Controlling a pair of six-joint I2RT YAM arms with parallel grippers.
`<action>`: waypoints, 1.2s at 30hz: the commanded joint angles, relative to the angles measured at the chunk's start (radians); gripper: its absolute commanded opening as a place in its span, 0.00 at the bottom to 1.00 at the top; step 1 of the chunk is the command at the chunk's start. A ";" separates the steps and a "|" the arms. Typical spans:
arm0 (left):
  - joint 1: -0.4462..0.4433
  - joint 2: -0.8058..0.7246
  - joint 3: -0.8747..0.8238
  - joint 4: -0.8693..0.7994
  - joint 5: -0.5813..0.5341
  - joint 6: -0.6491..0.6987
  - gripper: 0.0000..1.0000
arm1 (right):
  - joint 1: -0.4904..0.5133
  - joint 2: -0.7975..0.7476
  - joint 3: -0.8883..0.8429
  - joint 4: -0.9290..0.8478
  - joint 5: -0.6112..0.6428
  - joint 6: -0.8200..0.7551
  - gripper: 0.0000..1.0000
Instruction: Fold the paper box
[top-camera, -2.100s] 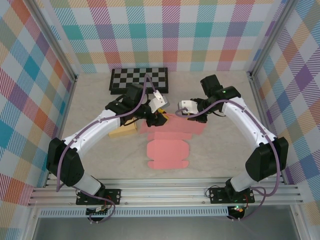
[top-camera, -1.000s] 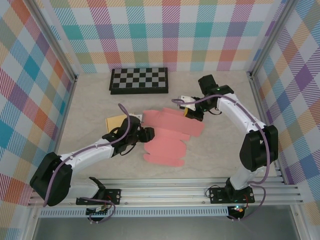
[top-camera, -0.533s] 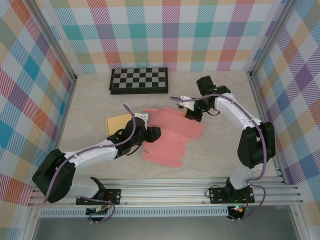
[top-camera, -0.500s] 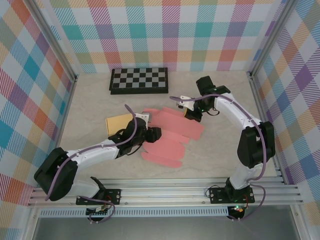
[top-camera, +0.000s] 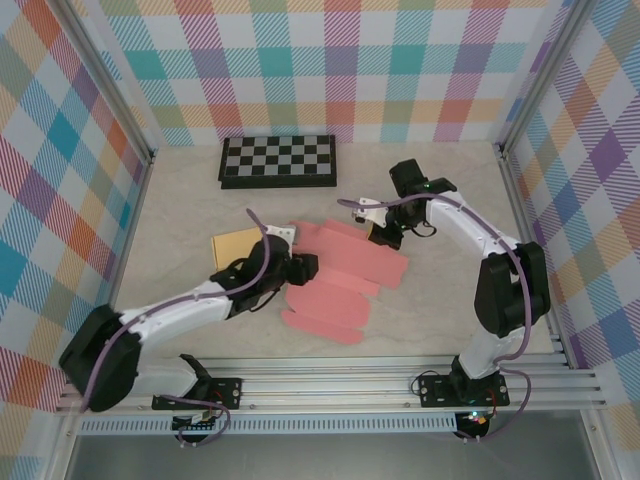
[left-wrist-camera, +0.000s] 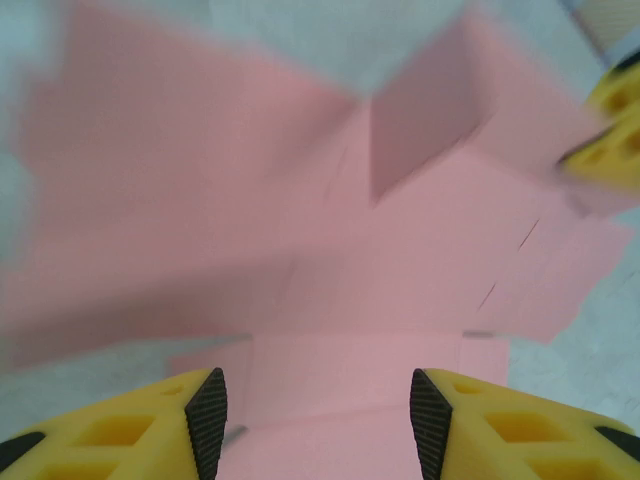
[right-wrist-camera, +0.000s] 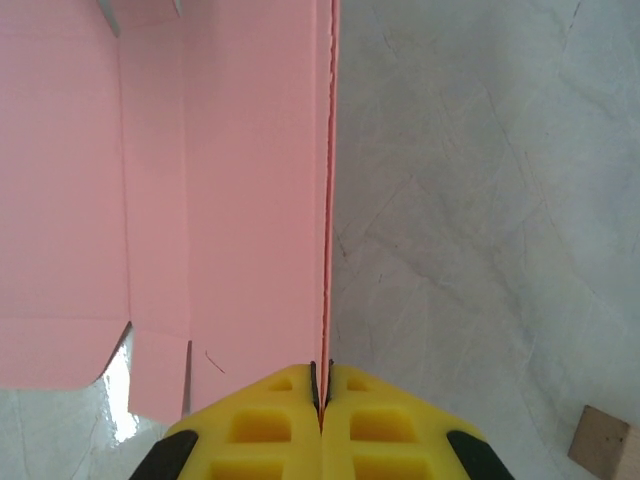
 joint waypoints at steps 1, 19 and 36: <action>0.120 -0.141 0.001 -0.114 0.054 0.168 0.54 | 0.014 -0.055 -0.051 0.040 0.054 -0.096 0.00; 0.222 -0.032 -0.167 0.175 0.294 0.296 0.50 | 0.051 -0.333 -0.427 0.546 0.068 -0.521 0.00; 0.054 0.153 -0.114 0.235 0.279 0.318 0.53 | 0.129 -0.318 -0.676 1.064 0.304 -0.599 0.00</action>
